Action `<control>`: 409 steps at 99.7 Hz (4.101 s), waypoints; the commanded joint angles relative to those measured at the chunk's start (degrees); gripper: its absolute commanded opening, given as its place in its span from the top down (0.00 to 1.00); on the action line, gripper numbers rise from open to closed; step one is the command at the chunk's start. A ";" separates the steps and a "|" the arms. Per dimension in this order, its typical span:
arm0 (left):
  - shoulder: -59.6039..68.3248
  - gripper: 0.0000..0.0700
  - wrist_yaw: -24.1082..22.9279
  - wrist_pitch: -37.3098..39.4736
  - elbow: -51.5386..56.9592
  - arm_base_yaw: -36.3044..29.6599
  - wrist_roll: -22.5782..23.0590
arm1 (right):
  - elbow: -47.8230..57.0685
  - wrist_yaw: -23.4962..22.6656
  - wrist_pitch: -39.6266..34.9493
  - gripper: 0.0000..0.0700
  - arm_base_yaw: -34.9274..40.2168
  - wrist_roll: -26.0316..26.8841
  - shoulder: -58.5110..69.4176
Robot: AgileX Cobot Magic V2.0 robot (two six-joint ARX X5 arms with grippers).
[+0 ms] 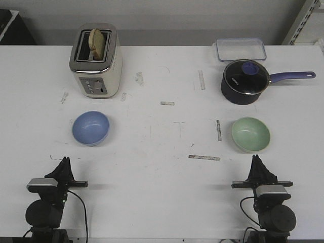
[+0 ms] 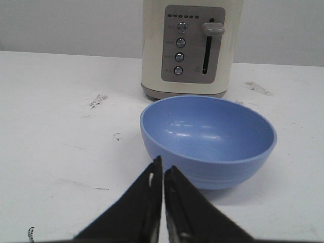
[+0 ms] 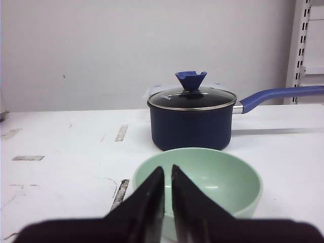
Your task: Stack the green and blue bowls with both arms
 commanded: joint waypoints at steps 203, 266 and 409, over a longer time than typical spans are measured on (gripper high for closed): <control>-0.11 1.00 -0.09 0.94 -1.18 -0.02 0.39 | 63.73 -7.56 -45.38 0.90 -12.50 5.55 68.91; -0.11 1.00 -0.09 0.94 -1.18 -0.02 0.42 | 64.19 -21.62 -47.95 0.24 -23.98 3.17 83.58; -0.11 1.00 -0.09 0.92 -1.18 -0.02 0.42 | 64.17 -7.58 -39.01 0.99 12.20 19.12 82.47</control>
